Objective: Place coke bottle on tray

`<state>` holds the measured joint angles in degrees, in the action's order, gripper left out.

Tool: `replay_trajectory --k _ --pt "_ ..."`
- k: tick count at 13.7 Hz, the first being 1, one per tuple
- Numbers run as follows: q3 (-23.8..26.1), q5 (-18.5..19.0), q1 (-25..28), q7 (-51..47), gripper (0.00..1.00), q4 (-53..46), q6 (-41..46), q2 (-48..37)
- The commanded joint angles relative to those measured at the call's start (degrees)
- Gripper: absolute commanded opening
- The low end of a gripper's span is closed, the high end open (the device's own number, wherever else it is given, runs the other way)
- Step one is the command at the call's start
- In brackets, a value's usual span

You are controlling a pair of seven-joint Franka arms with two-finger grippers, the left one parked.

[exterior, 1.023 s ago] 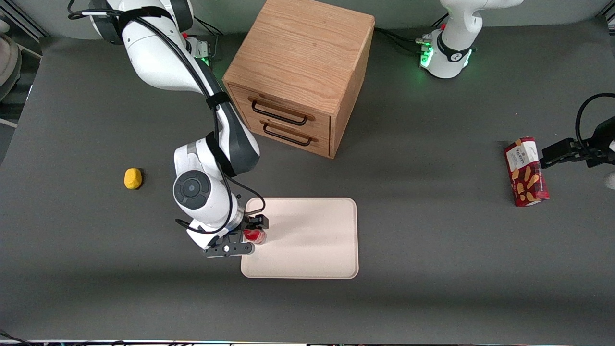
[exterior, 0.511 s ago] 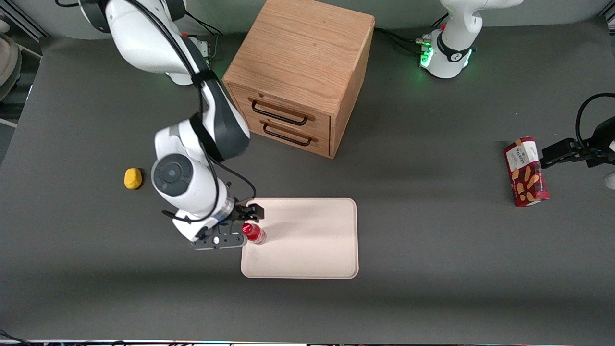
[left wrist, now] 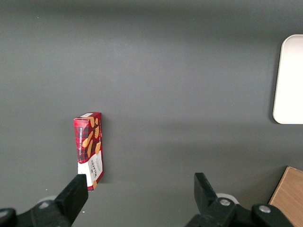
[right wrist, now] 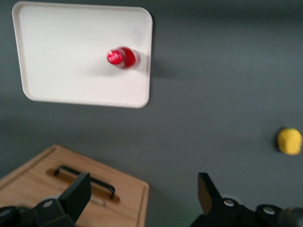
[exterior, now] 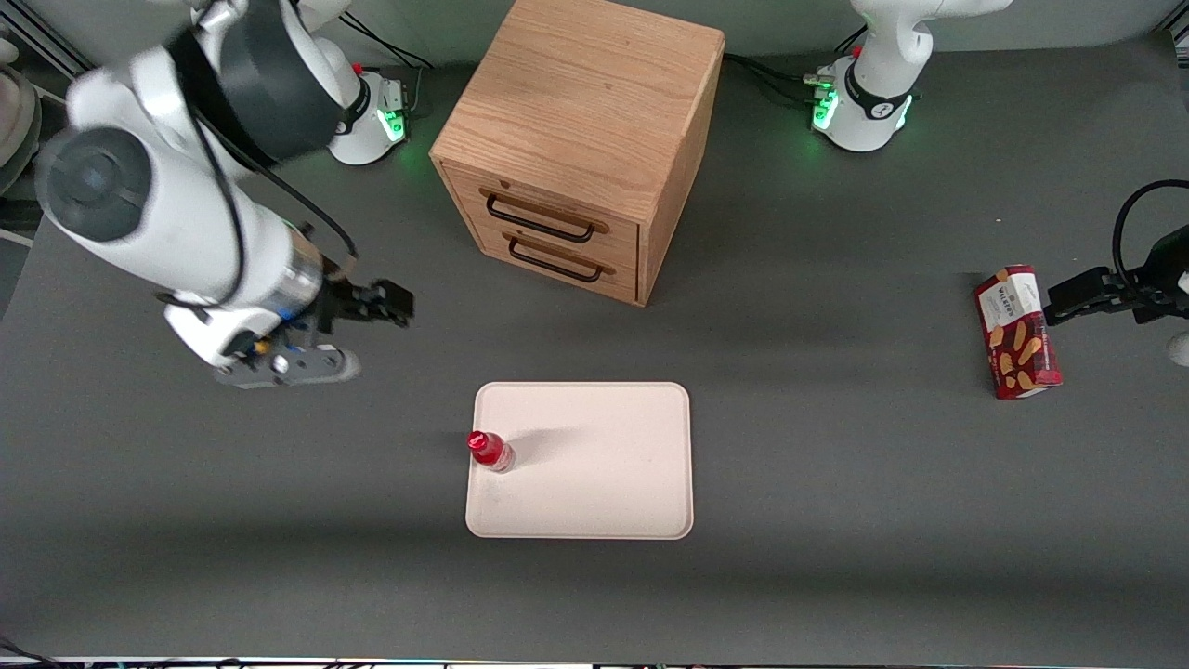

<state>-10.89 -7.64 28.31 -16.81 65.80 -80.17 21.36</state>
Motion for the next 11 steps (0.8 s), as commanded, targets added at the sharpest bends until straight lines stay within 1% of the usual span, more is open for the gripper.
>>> replay_trajectory --k 1,4,5,7,9,11 --pt "10.33 5.51 -7.98 0.02 1.00 1.61 4.65 -5.88" --pt "16.85 5.97 -16.51 1.24 1.00 2.75 9.66 -9.84" --pt "17.83 5.97 -19.15 3.86 1.00 3.97 9.94 -11.68" --pt "17.93 5.97 -23.63 10.45 1.00 6.96 9.86 -14.93" --pt "17.84 6.06 -27.15 15.03 1.00 7.85 9.85 -16.35" --pt "17.14 6.14 -28.66 18.11 1.00 8.99 9.07 -17.32"
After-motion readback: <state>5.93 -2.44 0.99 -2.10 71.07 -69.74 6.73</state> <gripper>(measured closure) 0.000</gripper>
